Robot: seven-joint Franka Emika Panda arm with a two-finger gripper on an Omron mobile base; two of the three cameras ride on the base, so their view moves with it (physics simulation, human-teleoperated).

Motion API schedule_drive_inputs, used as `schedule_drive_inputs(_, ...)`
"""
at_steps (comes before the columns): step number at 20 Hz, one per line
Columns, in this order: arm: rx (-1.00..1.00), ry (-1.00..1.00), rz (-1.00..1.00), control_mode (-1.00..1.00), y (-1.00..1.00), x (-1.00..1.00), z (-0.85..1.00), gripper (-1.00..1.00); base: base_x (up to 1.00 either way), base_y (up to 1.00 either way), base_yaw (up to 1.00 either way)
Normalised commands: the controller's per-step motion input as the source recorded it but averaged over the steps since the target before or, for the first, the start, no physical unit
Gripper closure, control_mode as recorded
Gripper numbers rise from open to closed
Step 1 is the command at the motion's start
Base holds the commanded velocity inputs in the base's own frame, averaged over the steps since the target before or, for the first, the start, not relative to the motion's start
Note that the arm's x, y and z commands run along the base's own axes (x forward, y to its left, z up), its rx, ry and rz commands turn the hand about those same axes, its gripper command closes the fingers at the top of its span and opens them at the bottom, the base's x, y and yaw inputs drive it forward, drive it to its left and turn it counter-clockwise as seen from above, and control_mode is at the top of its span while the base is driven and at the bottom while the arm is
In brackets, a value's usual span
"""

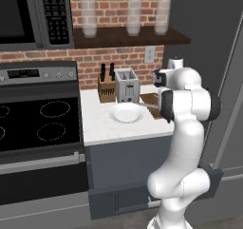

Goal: Pick up the knife from the drawer and place it on the cutting board. Then place the meat from the plate to the cutting board.

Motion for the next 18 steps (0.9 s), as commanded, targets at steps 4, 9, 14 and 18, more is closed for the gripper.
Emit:
schedule_drive_inputs(4,0.01,0.00,0.37,-1.00,-0.54,0.06,0.09,1.00,0.00,0.00,0.00)
schedule_drive_inputs(9,0.00,0.00,0.46,-1.00,-0.28,0.00,0.00,1.00,0.00,0.00,0.00)
schedule_drive_inputs(14,-0.07,0.00,0.23,-1.00,0.01,0.00,-0.26,1.00,0.00,0.00,0.00)
schedule_drive_inputs(18,-0.06,-0.01,0.03,-1.00,0.06,0.08,-0.13,1.00,0.00,0.00,0.00)
